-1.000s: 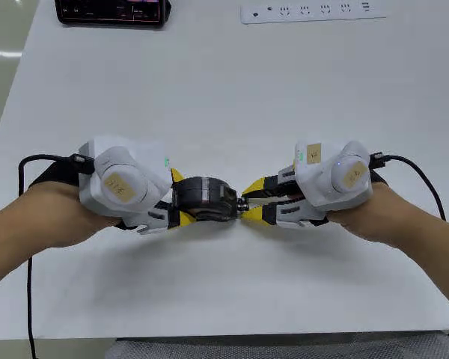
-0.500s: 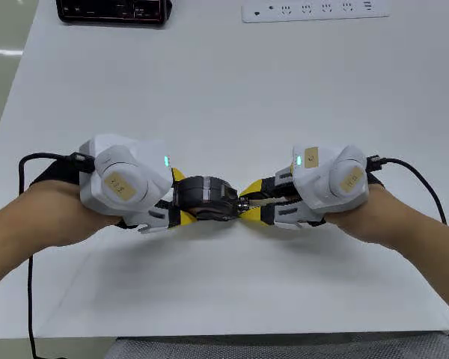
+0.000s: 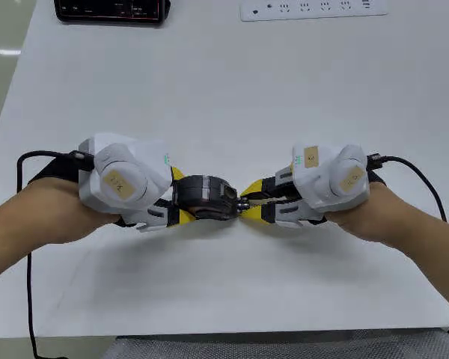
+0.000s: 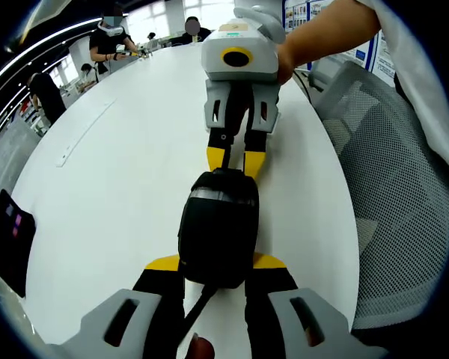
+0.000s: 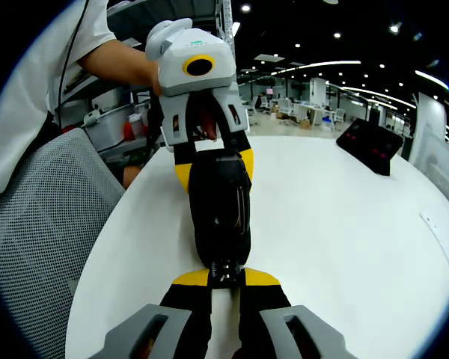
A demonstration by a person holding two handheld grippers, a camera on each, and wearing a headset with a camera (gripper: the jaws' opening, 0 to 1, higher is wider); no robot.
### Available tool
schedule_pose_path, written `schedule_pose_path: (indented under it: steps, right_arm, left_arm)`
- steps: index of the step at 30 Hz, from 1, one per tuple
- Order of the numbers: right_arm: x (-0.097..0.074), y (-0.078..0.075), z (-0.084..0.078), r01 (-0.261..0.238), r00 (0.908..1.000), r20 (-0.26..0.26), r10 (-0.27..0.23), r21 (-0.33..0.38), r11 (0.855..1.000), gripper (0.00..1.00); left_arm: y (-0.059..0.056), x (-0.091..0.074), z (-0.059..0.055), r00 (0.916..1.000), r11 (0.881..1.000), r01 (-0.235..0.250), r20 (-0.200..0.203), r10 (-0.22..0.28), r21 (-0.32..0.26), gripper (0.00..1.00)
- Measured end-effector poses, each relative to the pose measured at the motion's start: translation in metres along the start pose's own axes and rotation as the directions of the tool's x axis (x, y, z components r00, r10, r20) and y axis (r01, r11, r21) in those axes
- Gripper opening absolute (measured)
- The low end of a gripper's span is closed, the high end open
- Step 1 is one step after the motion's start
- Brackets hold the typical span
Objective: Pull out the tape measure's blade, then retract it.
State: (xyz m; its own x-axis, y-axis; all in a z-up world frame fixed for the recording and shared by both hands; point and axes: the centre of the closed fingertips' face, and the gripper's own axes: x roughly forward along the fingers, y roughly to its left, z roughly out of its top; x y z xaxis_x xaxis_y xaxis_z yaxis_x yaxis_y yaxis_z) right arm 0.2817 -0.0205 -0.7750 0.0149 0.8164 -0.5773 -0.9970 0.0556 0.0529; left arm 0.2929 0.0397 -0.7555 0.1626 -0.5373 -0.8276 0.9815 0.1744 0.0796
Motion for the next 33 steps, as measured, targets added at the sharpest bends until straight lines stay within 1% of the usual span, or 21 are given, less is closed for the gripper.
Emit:
schedule_pose_path:
  steps: [2,8,13,23,33]
  right_arm:
    - [0.001,-0.001,0.001,0.002,1.0000,0.006,-0.002,0.009,1.000,0.09]
    - [-0.001,-0.002,0.000,0.000,1.0000,-0.005,0.000,-0.007,1.000,0.09]
    - [-0.007,-0.003,-0.005,-0.001,1.0000,-0.008,0.001,-0.004,1.000,0.09]
    - [-0.022,-0.005,-0.015,-0.003,0.9994,-0.033,0.003,-0.003,1.000,0.10]
    - [-0.038,-0.005,-0.024,0.007,0.9986,-0.053,-0.007,-0.001,1.000,0.10]
  left_arm:
    - [0.000,0.000,0.000,1.0000,1.000,-0.001,-0.004,0.001,-0.001,0.25]
    - [0.000,0.000,0.000,1.0000,1.000,-0.005,-0.008,0.005,-0.004,0.25]
    - [0.001,0.001,0.000,0.9999,1.000,-0.005,-0.011,0.005,-0.006,0.25]
    - [0.002,0.002,0.000,0.9999,1.000,-0.004,-0.014,0.004,-0.004,0.25]
    - [0.001,0.002,0.000,0.9999,1.000,-0.002,-0.016,0.002,0.000,0.25]
